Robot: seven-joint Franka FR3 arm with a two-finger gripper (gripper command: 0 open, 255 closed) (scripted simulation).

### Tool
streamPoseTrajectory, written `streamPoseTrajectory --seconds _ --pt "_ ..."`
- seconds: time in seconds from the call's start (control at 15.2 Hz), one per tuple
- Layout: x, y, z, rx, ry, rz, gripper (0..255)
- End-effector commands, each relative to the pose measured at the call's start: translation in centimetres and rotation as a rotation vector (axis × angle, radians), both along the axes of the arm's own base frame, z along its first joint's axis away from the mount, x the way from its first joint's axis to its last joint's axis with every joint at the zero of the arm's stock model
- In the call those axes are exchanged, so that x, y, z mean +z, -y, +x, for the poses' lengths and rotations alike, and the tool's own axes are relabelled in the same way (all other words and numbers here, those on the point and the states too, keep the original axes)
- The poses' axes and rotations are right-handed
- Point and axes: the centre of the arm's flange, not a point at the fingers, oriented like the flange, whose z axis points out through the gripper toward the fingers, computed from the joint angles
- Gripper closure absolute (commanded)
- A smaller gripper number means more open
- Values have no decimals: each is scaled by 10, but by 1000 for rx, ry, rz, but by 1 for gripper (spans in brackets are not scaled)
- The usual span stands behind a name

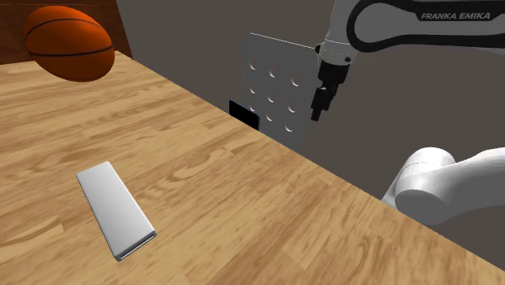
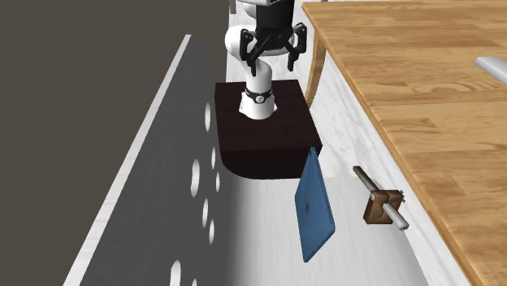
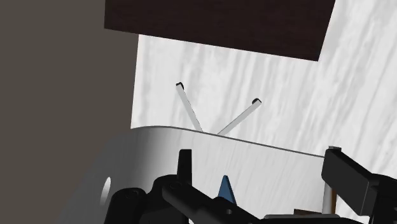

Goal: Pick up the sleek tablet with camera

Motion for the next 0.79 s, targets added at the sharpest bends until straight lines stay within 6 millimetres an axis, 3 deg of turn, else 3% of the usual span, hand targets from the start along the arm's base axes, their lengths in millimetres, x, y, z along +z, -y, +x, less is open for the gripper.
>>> streamPoseTrajectory --seconds 0.0,0.73 --pt "0 0 0 0 0 0 0" --pt "-19 -41 142 -86 -17 -40 0"
